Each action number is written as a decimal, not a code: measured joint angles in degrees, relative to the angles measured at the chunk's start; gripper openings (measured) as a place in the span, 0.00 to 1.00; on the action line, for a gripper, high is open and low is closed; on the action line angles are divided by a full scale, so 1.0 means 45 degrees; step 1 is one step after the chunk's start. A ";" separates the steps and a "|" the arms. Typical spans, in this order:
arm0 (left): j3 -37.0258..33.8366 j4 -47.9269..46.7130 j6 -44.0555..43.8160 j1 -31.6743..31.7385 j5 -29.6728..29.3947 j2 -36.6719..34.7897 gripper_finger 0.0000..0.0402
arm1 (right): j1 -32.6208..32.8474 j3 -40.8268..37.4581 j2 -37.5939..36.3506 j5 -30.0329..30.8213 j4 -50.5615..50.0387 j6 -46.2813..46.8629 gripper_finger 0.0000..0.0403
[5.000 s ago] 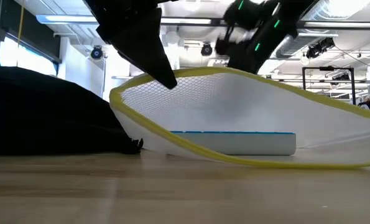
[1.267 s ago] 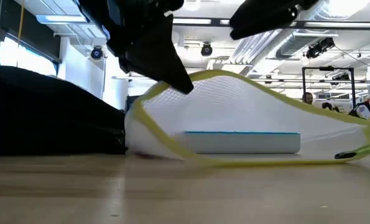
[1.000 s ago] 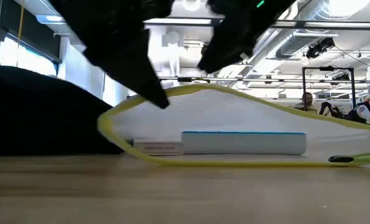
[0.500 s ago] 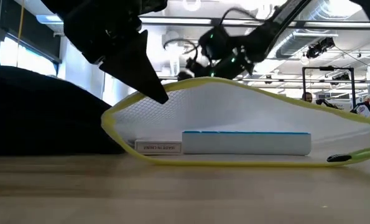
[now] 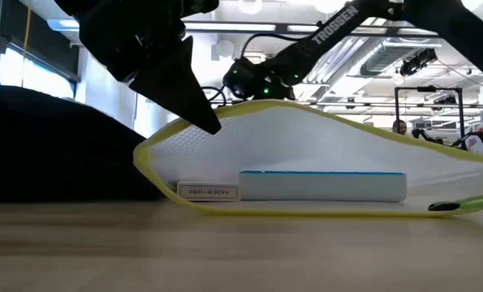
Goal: Unpack backpack
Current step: Put the packed earphones into the transparent zip bag
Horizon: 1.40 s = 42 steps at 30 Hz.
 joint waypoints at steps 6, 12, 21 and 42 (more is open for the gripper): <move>0.0000 0.0041 0.0044 0.0000 0.0193 0.0000 0.00 | -0.0405 0.1692 0.0671 -0.1077 -0.2165 -0.0913 0.54; 0.0000 0.0275 0.0224 -0.0015 0.0730 -0.0019 0.00 | -0.1104 0.2017 0.0705 -0.3055 -0.2869 -0.2365 0.54; 0.0019 0.1992 0.0834 0.0374 0.2393 -0.0474 0.00 | -0.1328 0.2017 0.0710 -0.4035 -0.4117 -0.5354 0.54; 0.0019 0.2685 0.1570 0.3111 0.5038 -0.0933 0.00 | -0.2406 0.2030 0.0520 -0.2383 -0.9012 -0.7387 0.54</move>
